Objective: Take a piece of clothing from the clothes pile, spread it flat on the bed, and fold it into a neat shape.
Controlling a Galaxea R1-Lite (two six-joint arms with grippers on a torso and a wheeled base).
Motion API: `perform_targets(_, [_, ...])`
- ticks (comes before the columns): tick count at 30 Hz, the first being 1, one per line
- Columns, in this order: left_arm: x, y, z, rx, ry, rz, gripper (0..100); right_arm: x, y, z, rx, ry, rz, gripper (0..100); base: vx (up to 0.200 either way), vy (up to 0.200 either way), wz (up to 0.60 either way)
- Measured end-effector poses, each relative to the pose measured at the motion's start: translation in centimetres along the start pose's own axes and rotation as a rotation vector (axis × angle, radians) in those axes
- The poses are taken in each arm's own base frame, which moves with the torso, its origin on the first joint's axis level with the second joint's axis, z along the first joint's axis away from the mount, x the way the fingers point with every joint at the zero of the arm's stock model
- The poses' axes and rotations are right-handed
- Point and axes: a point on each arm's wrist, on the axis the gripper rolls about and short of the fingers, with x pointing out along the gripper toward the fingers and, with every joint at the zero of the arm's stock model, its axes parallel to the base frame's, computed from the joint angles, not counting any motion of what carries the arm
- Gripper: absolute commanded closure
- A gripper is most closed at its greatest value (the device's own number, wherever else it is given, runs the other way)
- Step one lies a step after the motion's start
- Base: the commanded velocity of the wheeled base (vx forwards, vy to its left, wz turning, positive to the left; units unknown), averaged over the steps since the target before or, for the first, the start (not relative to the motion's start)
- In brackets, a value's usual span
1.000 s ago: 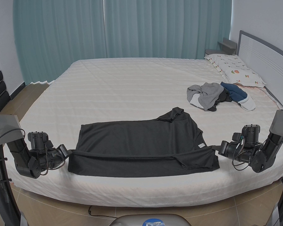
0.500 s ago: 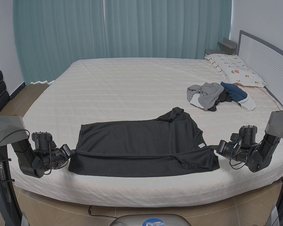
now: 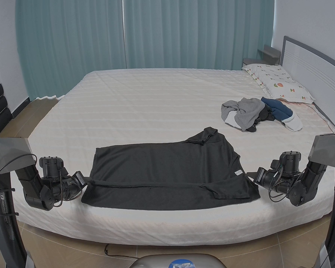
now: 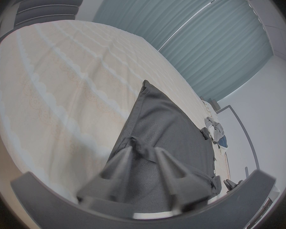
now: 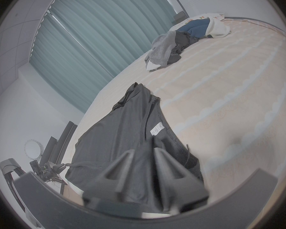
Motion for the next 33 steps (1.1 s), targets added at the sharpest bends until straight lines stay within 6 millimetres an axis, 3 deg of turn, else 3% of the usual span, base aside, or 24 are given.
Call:
perform_targets(6, [0.2,0.0,0.1,-0.022,-0.004,0.001,0,0.1,0.0,-0.1,0.010,-0.011,0.010,0,0.000,0.000,0.00])
perform_targets(12, [0.2,-0.1,0.3,-0.080,-0.014,-0.006,0,0.0,0.2,0.4,0.164,-0.042,0.032,0,0.000,0.000,0.00])
perform_targets(15, [-0.1,-0.1,0.6,-0.109,-0.026,-0.009,0,-0.3,0.1,0.8,0.234,-0.069,0.050,0,-0.200,0.000,0.00])
perform_targets(24, [-1.2,0.1,2.1,-0.247,-0.080,-0.019,0,-1.2,-1.7,1.8,0.437,-0.082,0.061,0,0.000,0.000,0.00])
perform_targets(33, [-1.8,0.2,2.0,-0.262,-0.083,-0.017,0,-2.0,-2.2,1.7,0.462,-0.076,0.073,0,0.067,0.000,0.00])
